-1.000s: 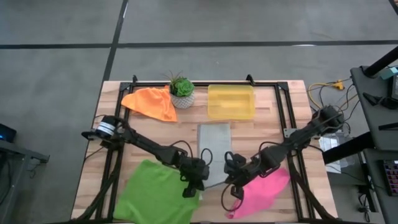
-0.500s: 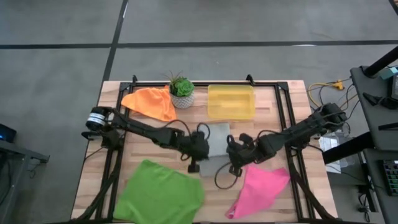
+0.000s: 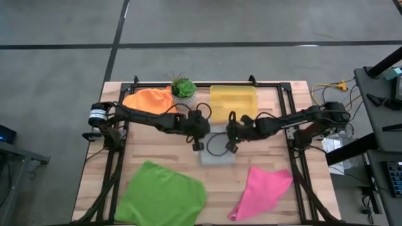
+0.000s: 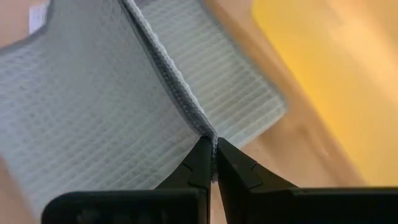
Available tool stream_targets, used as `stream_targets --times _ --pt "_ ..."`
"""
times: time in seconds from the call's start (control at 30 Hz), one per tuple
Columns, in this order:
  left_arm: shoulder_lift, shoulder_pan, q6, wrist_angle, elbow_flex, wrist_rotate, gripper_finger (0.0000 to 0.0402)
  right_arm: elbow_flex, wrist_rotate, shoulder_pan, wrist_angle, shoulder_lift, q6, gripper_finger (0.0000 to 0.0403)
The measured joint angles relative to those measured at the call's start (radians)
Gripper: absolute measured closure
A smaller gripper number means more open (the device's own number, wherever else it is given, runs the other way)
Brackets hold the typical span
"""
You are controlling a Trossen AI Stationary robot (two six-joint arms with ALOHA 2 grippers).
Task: Fold microfiber towels
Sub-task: Fold the gray microfiber cloth
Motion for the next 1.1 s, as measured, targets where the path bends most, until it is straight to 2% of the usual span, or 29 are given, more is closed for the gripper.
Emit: stream_targets --times 0.27,0.6,0.83,1.03,1.1 --pt "0.013 0.050 0.002 0.036 -0.013 -0.004 0.0401 -0.058 -0.056 -0.106 0.094 0.002 -0.068 0.0392" --pt "0.090 0.057 0.018 0.045 -0.011 -0.009 0.0399 -0.068 -0.074 -0.142 0.102 0.005 -0.092 0.0387" --pt "0.074 0.077 0.018 0.043 -0.010 -0.060 0.0346 -0.068 -0.074 -0.162 0.159 0.002 -0.097 0.0344" --pt "0.047 0.081 0.017 0.044 -0.006 -0.059 0.0295 -0.068 -0.076 -0.166 0.160 -0.056 -0.117 0.0300" --pt "0.033 0.076 0.015 0.038 -0.006 -0.026 0.0281 -0.068 -0.097 -0.157 0.170 -0.096 -0.152 0.0286"
